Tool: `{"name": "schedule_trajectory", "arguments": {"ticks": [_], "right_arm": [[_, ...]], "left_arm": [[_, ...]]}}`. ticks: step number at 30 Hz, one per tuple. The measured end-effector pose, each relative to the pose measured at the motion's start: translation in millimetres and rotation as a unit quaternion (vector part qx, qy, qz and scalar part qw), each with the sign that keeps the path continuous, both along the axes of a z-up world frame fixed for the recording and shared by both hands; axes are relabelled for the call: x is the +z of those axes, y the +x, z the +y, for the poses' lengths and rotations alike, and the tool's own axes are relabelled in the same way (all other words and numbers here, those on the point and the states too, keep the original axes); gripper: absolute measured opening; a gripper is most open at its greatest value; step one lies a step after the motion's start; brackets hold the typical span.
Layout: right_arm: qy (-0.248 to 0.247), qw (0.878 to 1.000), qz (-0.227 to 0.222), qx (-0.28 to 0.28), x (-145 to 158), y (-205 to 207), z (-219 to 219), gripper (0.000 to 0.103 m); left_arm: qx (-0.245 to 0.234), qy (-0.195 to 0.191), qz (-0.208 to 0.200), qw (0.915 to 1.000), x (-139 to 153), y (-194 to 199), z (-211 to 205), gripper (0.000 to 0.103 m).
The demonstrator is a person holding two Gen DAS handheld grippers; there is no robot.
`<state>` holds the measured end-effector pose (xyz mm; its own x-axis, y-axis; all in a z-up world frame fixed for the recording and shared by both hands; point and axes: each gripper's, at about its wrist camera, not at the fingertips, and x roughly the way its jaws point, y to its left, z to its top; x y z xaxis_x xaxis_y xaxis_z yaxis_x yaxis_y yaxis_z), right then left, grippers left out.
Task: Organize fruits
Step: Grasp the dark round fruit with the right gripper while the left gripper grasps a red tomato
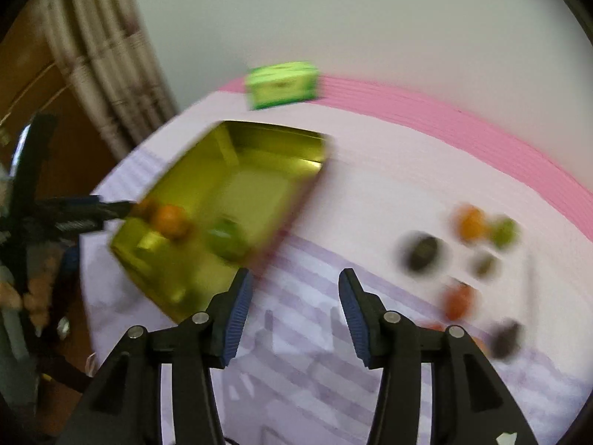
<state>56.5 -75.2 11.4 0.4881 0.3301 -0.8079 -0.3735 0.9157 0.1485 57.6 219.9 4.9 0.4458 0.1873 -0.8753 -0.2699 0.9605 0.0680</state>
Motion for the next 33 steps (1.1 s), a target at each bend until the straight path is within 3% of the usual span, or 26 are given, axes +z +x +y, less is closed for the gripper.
{"name": "schedule_trajectory", "arguments": {"ticks": [6,10,21,25,33], "right_arm": [[-0.047,0.994,0.016,-0.102,-20,-13,-103,0.046],[-0.049,0.99,0.033,-0.132,-40,-15,-137,0.046],[-0.045,0.992,0.03,-0.116,-63,9,-139,0.046],[-0.041,0.993,0.033,-0.108,-67,22,-138,0.045],[-0.042,0.994,0.025,-0.1,-69,25,-139,0.035]], "left_arm": [[-0.007,0.003,-0.001,1.0,1,-2,-6,0.072],[-0.023,0.011,-0.005,0.9997,3,-2,-17,0.072],[-0.116,0.0,-0.005,0.9932,16,-5,-84,0.072],[-0.155,-0.028,-0.003,0.9874,21,-2,-117,0.072],[-0.231,-0.035,0.012,0.9722,11,5,-189,0.072]]}}
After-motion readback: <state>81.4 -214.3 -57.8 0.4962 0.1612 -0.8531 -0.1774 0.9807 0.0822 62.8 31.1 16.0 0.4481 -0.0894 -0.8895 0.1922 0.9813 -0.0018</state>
